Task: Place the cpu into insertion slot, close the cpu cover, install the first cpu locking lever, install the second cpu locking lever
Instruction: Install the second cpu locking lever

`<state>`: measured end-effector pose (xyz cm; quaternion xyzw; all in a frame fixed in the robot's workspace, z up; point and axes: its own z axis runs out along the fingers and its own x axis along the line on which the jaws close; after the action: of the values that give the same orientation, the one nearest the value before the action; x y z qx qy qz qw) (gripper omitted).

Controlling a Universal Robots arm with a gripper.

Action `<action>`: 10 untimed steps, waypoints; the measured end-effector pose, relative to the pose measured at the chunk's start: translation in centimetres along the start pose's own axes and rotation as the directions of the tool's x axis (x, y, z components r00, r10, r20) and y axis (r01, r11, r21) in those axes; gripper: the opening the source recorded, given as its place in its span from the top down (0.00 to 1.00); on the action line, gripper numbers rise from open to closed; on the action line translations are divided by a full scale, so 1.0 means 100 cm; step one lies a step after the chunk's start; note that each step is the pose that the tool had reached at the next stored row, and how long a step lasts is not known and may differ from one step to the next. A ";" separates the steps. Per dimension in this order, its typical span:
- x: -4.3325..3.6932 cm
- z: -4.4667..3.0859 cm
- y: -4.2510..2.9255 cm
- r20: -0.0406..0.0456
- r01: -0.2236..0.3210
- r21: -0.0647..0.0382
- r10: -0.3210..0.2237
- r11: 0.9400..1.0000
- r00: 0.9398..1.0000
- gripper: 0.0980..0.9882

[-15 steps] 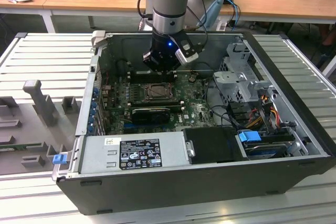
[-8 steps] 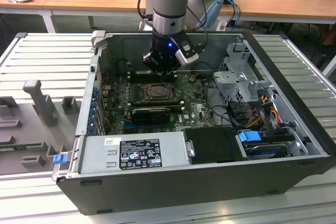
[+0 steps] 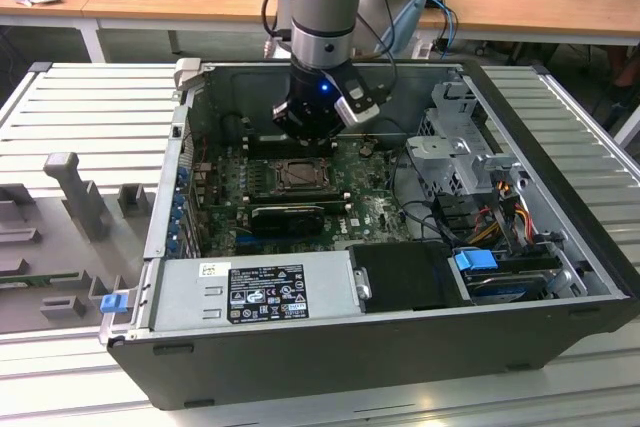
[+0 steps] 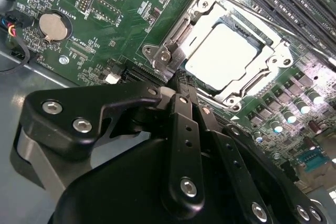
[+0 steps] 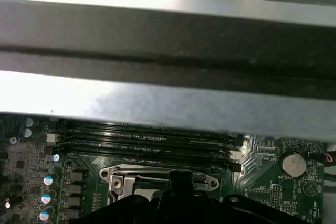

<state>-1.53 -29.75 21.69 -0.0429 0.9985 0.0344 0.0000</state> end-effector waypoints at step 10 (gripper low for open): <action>0.0001 -0.0212 -0.0006 0.000 0.000 0.000 0.000 1.000 1.000 0.99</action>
<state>-1.54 -29.96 23.80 -0.0430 0.9985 0.0346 0.0001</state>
